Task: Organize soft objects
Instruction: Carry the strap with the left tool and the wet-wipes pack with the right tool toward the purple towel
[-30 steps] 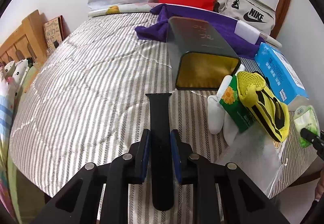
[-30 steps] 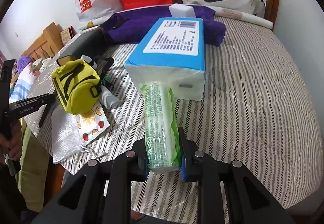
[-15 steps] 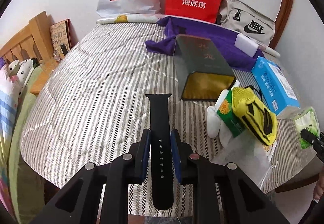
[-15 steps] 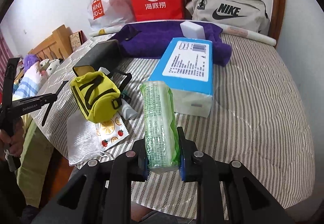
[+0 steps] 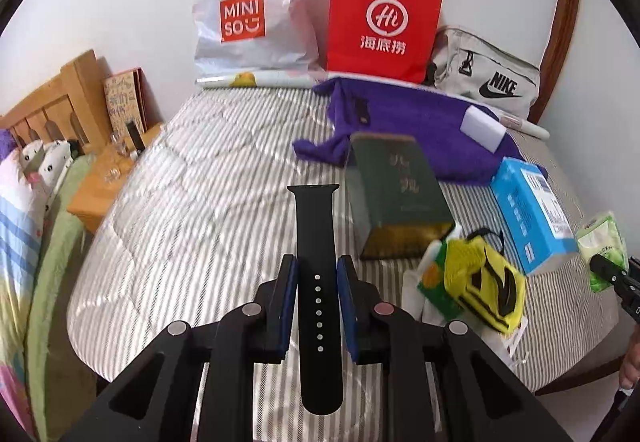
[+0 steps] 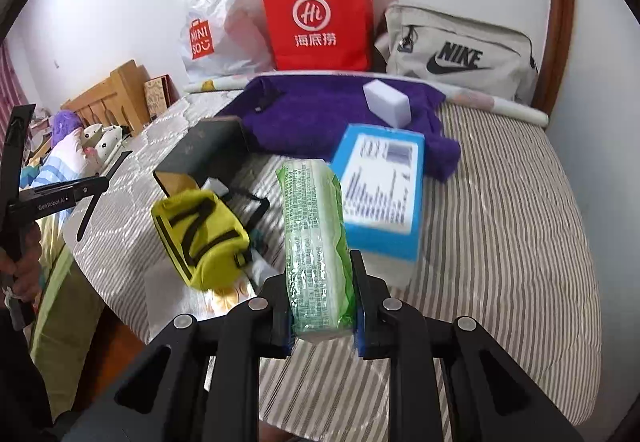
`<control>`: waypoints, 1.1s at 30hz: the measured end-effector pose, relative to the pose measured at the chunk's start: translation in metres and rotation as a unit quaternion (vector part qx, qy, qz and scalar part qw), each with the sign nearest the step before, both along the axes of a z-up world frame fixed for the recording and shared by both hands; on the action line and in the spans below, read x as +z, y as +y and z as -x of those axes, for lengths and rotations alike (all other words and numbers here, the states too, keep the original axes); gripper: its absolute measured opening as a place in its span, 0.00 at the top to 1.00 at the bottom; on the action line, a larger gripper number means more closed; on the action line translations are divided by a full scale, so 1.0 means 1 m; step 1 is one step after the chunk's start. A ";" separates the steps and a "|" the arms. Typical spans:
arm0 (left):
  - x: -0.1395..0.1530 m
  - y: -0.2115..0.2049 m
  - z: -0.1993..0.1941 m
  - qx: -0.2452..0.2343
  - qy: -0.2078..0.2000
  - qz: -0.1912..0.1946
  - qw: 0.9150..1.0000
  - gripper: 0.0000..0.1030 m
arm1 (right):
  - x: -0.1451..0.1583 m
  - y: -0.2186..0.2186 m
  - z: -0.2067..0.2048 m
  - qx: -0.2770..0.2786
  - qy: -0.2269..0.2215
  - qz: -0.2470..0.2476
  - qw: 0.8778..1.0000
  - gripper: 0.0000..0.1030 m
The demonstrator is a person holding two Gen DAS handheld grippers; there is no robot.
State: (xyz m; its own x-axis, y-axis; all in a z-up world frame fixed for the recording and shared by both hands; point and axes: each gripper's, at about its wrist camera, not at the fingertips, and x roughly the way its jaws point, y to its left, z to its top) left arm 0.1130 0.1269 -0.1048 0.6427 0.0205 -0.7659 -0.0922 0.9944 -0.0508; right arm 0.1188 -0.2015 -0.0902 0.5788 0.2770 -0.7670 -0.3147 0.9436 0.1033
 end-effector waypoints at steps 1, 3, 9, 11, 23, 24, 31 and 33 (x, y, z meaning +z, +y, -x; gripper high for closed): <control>0.002 0.000 -0.002 0.000 -0.001 0.001 1.000 0.81 | 0.002 0.001 -0.003 0.002 -0.001 0.001 1.000 0.79; 0.007 0.002 -0.009 -0.001 -0.004 0.004 1.000 0.81 | 0.006 0.003 -0.010 0.005 -0.004 0.003 1.000 0.79; 0.016 0.003 -0.033 0.000 -0.006 0.003 1.000 0.81 | 0.016 0.009 -0.035 0.014 -0.012 0.006 1.000 0.79; 0.018 0.002 -0.041 -0.004 -0.007 0.004 1.000 0.81 | 0.018 0.011 -0.045 0.014 -0.013 0.007 1.000 0.79; 0.030 -0.011 -0.104 -0.035 -0.008 0.010 0.999 0.81 | 0.020 0.016 -0.112 0.010 -0.007 0.006 1.000 0.79; 0.030 -0.012 -0.110 -0.038 -0.007 0.010 0.999 0.81 | 0.020 0.016 -0.118 0.008 -0.007 0.007 1.000 0.79; 0.028 -0.023 -0.149 -0.056 0.000 0.019 0.998 0.81 | 0.014 0.021 -0.162 0.010 0.000 0.021 1.000 0.79; 0.026 -0.022 -0.159 -0.057 0.005 0.031 0.998 0.81 | 0.012 0.023 -0.171 0.014 0.001 0.022 1.000 0.79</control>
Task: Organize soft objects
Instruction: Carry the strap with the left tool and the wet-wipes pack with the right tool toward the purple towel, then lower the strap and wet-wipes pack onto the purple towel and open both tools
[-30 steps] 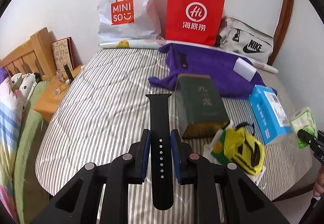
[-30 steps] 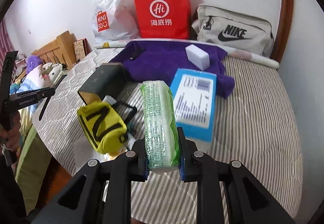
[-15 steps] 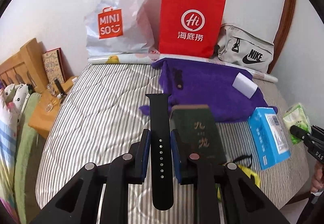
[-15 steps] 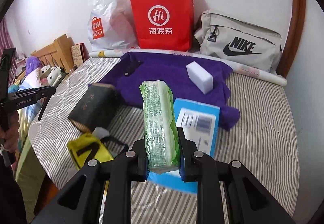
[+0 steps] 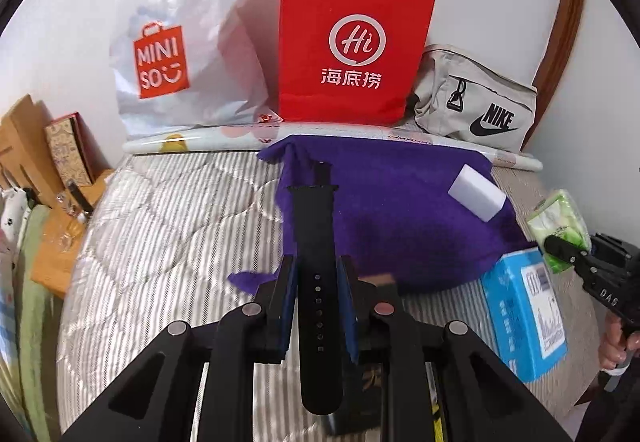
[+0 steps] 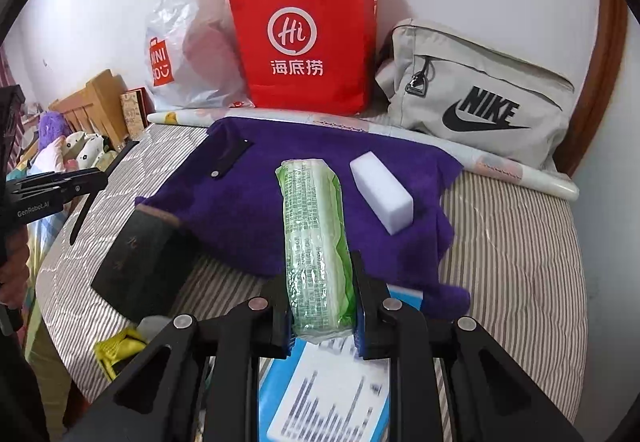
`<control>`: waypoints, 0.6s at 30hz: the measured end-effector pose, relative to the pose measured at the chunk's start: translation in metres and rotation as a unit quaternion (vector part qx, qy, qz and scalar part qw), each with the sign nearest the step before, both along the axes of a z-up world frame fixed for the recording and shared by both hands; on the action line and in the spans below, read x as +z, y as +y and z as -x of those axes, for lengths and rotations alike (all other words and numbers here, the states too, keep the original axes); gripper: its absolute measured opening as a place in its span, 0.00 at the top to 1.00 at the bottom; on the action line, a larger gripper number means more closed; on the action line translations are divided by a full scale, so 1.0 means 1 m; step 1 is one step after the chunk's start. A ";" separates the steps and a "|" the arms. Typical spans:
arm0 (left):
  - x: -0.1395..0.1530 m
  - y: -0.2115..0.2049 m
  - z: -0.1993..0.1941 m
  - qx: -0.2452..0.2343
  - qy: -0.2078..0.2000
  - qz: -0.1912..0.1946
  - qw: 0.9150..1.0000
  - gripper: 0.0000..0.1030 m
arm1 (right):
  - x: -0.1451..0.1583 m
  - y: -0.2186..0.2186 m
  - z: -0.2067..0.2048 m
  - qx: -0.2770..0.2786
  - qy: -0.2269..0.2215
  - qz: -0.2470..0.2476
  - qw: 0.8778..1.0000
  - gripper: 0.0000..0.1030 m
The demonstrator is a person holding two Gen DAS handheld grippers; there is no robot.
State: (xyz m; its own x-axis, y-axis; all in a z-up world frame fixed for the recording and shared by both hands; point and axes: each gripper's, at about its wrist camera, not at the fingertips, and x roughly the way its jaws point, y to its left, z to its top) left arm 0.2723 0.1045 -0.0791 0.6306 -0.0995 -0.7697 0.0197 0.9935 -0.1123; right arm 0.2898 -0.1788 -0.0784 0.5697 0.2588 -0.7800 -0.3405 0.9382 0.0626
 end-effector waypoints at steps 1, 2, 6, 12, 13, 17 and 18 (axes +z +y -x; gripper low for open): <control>-0.001 0.001 -0.006 -0.001 0.003 0.009 1.000 0.81 | -0.001 0.001 -0.005 0.001 0.001 0.001 1.000 0.79; -0.003 0.001 -0.011 -0.001 0.006 0.015 1.000 0.81 | -0.003 0.002 -0.011 0.003 0.002 0.003 1.000 0.79; -0.006 -0.002 -0.036 -0.006 0.012 0.021 1.000 0.81 | -0.011 0.004 -0.029 0.005 0.009 0.010 1.000 0.79; -0.013 -0.009 -0.068 -0.015 0.020 0.024 0.999 0.81 | -0.030 0.005 -0.056 0.007 0.033 0.011 0.999 0.79; -0.014 -0.010 -0.072 -0.017 0.021 0.023 0.999 0.81 | -0.033 0.005 -0.059 0.009 0.036 0.012 0.999 0.79; -0.020 -0.012 -0.089 -0.022 0.028 0.022 0.999 0.81 | -0.042 0.009 -0.067 0.018 0.039 0.028 0.999 0.79; -0.021 -0.012 -0.093 -0.021 0.030 0.024 0.999 0.81 | -0.045 0.009 -0.070 0.021 0.042 0.030 0.998 0.79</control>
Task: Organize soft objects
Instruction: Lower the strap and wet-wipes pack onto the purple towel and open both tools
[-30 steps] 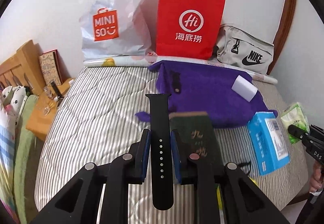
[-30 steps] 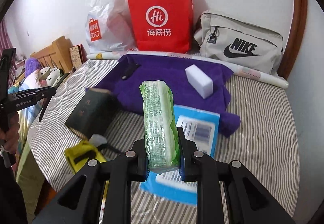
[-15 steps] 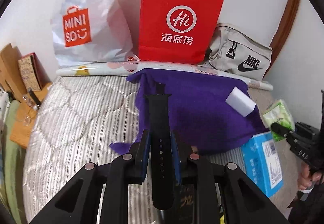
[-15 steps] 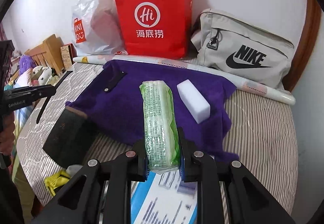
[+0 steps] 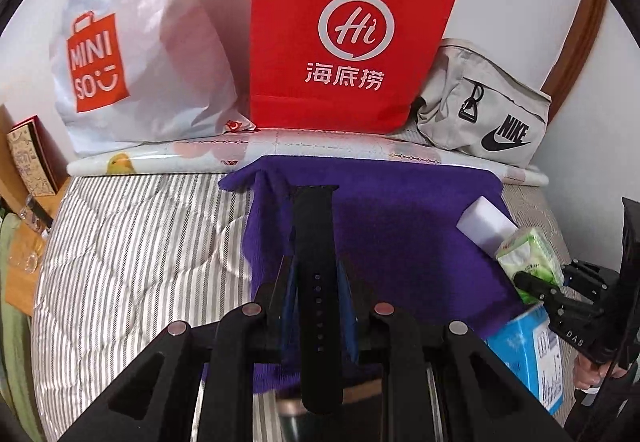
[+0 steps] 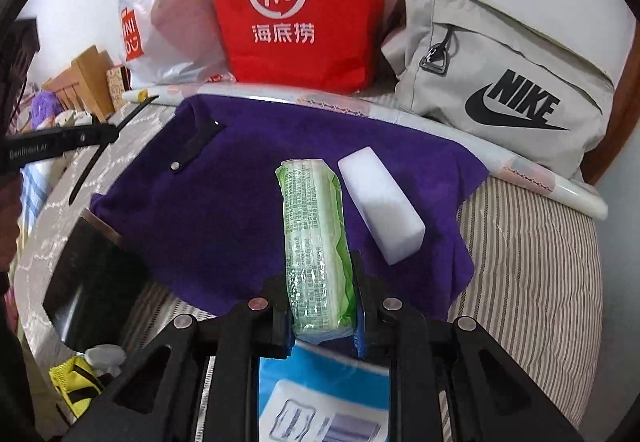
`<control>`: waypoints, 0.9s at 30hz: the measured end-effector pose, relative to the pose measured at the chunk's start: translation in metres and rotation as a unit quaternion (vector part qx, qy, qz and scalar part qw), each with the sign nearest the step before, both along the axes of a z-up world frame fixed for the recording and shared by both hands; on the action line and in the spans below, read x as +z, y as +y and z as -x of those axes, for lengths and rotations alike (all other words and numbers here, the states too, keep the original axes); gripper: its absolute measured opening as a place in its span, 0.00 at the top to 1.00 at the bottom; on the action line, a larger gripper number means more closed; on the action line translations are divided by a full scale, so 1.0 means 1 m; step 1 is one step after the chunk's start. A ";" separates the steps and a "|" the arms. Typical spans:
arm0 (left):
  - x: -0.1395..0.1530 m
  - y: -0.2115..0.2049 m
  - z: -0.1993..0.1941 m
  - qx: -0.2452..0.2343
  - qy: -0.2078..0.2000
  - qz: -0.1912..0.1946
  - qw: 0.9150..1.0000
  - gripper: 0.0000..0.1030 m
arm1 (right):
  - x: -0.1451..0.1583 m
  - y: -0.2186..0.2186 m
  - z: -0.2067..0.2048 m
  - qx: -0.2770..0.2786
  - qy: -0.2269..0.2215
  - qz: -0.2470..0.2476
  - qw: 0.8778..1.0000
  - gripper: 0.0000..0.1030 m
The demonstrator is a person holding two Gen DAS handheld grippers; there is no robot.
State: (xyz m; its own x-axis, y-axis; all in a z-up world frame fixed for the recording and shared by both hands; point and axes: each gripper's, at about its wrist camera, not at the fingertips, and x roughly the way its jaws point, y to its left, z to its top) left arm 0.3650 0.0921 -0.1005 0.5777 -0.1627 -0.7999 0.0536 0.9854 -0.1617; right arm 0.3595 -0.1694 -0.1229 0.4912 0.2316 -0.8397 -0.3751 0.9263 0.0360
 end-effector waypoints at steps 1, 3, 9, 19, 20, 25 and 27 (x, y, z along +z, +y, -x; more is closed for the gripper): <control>-0.003 0.000 -0.005 0.001 0.004 0.003 1.000 0.81 | -0.003 0.000 -0.003 0.001 0.004 0.001 1.000 0.79; -0.007 0.000 -0.012 0.001 0.011 0.010 1.000 0.81 | -0.008 -0.001 -0.007 0.000 0.012 0.003 1.000 0.79; -0.030 -0.006 -0.029 -0.006 0.044 0.007 0.999 0.81 | -0.021 -0.003 -0.019 -0.002 0.035 0.012 0.999 0.79; -0.047 -0.005 -0.042 -0.006 0.073 0.006 0.997 0.81 | -0.031 0.001 -0.026 0.006 0.042 0.035 0.998 0.79; -0.049 -0.005 -0.043 -0.006 0.076 0.007 0.997 0.81 | -0.032 0.001 -0.027 0.006 0.043 0.035 0.998 0.79; -0.057 -0.003 -0.045 -0.004 0.089 0.007 0.996 0.81 | -0.037 0.003 -0.030 0.005 0.050 0.040 0.998 0.79; -0.059 -0.002 -0.045 -0.003 0.095 0.007 0.995 0.80 | -0.037 0.003 -0.030 0.004 0.050 0.040 0.998 0.79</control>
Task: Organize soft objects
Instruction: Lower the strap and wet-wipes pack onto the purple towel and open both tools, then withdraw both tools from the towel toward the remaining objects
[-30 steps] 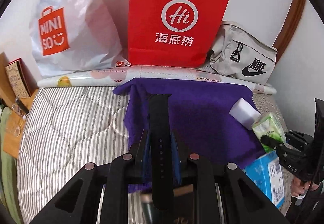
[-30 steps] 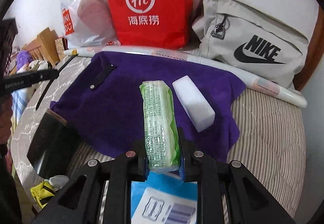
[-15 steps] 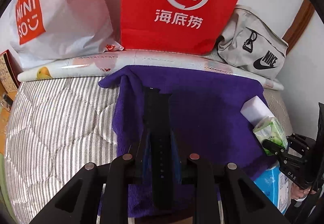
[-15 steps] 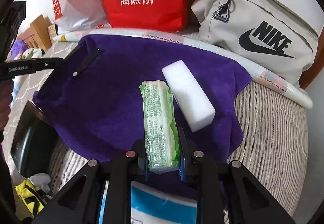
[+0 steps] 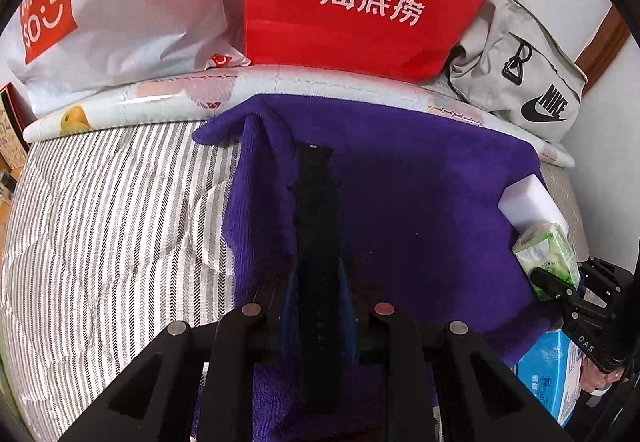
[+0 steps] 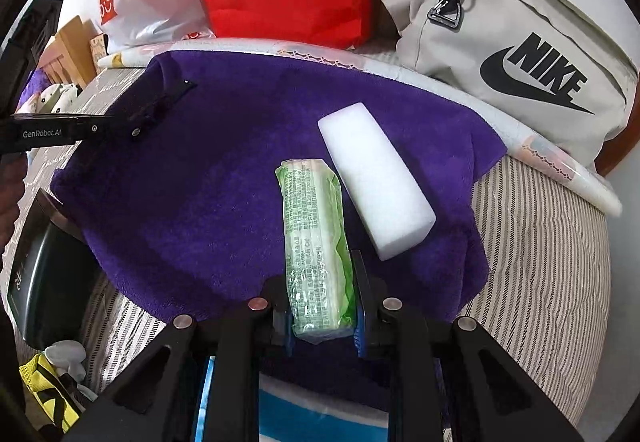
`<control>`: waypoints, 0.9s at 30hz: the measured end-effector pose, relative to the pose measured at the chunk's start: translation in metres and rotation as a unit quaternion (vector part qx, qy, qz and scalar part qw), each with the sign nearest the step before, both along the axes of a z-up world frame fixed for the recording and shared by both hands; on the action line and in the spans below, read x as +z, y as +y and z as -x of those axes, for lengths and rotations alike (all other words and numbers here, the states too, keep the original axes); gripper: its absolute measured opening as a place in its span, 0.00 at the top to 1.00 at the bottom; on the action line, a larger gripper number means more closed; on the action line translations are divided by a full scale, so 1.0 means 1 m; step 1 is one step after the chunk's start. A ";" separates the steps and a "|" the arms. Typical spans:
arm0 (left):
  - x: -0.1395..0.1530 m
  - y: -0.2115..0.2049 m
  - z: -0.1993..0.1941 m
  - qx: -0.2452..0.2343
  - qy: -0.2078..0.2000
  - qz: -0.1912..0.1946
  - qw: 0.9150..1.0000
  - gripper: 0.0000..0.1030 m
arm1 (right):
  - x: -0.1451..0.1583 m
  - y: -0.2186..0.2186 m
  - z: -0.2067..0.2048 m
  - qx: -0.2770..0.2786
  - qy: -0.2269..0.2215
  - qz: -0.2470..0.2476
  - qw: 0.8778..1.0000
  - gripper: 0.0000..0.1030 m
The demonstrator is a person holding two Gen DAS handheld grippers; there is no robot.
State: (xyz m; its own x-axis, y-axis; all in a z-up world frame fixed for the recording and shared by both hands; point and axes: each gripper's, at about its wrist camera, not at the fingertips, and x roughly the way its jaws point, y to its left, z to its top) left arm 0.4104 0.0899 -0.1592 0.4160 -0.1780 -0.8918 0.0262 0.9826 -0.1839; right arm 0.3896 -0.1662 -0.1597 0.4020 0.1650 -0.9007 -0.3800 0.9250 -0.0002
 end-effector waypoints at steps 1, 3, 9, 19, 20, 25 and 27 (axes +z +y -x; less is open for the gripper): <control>-0.001 0.000 0.000 0.001 0.003 0.000 1.000 0.80 | 0.000 0.000 0.000 -0.001 0.000 0.000 1.000 0.79; -0.002 0.001 0.000 0.000 0.007 -0.001 1.000 0.80 | 0.000 0.000 0.000 -0.004 -0.001 -0.001 1.000 0.79; 0.001 0.000 0.003 -0.004 0.013 -0.003 1.000 0.80 | 0.002 -0.003 0.002 -0.007 -0.006 -0.001 1.000 0.78; 0.015 -0.001 0.022 0.002 0.017 -0.022 1.000 0.70 | 0.022 -0.014 0.015 -0.018 -0.020 -0.038 0.999 0.51; 0.019 -0.001 0.025 0.003 0.013 -0.022 1.000 0.70 | 0.025 -0.015 0.017 -0.020 -0.021 -0.041 0.999 0.51; 0.043 0.002 0.054 0.012 -0.011 -0.016 1.000 0.60 | 0.044 -0.020 0.039 -0.029 -0.033 -0.053 0.998 0.50; 0.049 0.000 0.066 0.008 -0.017 -0.014 1.000 0.60 | 0.050 -0.021 0.049 -0.032 -0.034 -0.060 0.997 0.49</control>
State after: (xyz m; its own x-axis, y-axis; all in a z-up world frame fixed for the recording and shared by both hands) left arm 0.3444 0.0900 -0.1097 0.4496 -0.1459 -0.8813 0.0165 0.9878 -0.1551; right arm 0.3403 -0.1874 -0.1095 0.4751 0.2426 -0.8458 -0.3230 0.9422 0.0889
